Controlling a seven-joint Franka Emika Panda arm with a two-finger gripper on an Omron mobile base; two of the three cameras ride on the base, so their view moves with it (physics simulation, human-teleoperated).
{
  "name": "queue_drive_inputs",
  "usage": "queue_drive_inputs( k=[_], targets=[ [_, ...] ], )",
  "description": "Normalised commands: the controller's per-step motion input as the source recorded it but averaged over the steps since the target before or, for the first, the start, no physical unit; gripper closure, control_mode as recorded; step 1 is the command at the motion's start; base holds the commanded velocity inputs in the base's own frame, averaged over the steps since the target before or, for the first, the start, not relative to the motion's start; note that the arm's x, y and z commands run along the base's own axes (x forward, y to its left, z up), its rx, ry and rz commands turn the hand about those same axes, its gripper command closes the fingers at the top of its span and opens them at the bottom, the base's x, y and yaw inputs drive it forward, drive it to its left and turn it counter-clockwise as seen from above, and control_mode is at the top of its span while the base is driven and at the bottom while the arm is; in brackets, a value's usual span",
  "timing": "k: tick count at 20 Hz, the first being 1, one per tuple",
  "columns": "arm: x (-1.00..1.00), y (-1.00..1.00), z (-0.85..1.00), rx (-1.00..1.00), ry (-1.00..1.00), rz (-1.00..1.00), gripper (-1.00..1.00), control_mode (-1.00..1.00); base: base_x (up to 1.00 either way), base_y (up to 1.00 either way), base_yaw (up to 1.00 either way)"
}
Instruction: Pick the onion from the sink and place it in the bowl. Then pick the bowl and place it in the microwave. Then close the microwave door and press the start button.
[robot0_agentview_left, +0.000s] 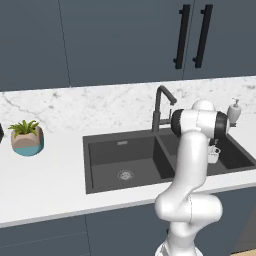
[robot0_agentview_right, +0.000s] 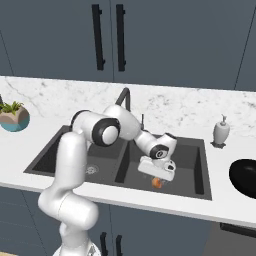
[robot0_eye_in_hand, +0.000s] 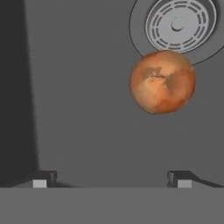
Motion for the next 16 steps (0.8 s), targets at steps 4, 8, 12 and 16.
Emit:
queue_drive_inputs(
  k=[4,8,12,16],
  targets=[
    [0.11,-0.01,-0.09,0.0,0.0,0.07,-1.0,-1.0,0.0,0.0,0.0],
    [0.25,-0.01,-0.04,0.0,0.0,0.05,-1.0,-1.0,0.0,0.0,0.0],
    [0.17,-0.02,-0.12,0.0,0.0,0.04,-1.0,-1.0,0.0,0.0,0.0],
    [0.15,-0.08,-0.26,0.0,0.0,0.01,-1.0,-1.0,0.0,0.0,0.0]
  ],
)
